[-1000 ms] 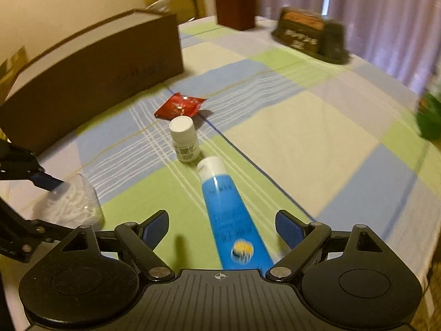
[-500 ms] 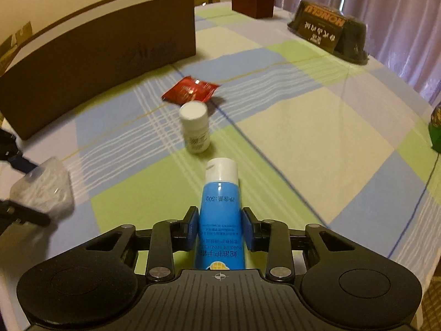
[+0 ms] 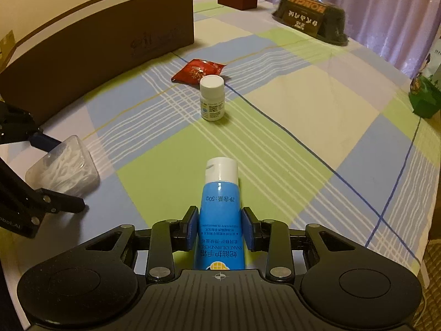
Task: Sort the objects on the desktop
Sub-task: 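Carry the floss box and blue tube over the shoebox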
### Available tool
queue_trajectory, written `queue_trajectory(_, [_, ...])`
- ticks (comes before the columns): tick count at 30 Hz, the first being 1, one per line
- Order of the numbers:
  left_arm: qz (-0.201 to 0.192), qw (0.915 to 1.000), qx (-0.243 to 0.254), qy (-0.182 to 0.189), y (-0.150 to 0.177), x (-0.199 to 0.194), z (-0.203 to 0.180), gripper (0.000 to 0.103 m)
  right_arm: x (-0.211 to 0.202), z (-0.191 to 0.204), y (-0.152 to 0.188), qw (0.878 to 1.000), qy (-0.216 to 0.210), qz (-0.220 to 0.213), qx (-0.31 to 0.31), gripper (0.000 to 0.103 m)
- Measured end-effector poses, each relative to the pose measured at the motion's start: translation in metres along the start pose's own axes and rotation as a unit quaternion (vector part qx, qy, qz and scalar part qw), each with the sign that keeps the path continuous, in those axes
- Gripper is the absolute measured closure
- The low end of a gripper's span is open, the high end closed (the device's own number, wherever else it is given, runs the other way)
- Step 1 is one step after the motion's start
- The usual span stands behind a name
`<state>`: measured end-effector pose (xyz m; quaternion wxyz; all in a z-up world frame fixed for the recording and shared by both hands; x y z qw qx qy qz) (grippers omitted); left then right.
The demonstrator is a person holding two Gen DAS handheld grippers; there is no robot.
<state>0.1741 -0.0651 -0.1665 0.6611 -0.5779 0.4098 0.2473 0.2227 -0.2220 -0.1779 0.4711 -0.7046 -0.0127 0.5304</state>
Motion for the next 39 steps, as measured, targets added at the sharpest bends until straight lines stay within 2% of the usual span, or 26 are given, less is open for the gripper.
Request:
queue_trajectory(4, [-0.005,1.0,0.001,-0.004,0.0,0.001,-0.001,0.024,-0.001,0.0,0.002,1.0,0.002,-0.006,0.004,0.07])
queue_trajectory(6, [-0.008,1.0,0.002,-0.004,0.001,0.0,-0.001,0.029,-0.002,0.001,0.003,1.0,0.006,-0.007,0.007,0.07])
queue_trajectory(8, [-0.017,0.9998,0.005,-0.002,0.001,-0.004,-0.002,0.051,-0.003,0.004,0.005,1.0,0.009,-0.007,0.01,0.07])
queue_trajectory(16, [-0.014,0.9998,0.004,0.011,0.011,-0.017,0.0,0.051,-0.018,0.016,0.016,0.999,0.0,0.003,0.044,0.072])
queue_trajectory(20, [-0.024,0.9995,0.002,0.022,0.016,-0.038,0.002,0.051,-0.03,0.016,0.024,0.996,-0.011,0.009,0.09,0.072])
queue_trajectory(24, [-0.039,0.9989,0.008,0.025,0.014,-0.057,0.004,0.051,-0.041,0.019,0.025,0.994,-0.01,0.006,0.109,0.072])
queue_trajectory(34, [-0.087,0.9955,0.012,0.035,0.0,-0.103,0.011,0.051,-0.069,0.032,-0.001,0.991,-0.011,-0.04,0.131,0.072])
queue_trajectory(39, [-0.114,0.9927,0.009,0.039,-0.009,-0.127,0.025,0.051,-0.076,0.042,-0.018,0.991,-0.011,-0.044,0.129,0.072])
Point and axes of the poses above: each gripper's, at about its wrist camera, not at the fingertips, and x roughly the way its jaws point, z to its left, y to its underside, the point moved 1 cm from there along x, roughly the way its jaws point, and after that the axes turned 11 degrees about -z, right-handed, at the moved point
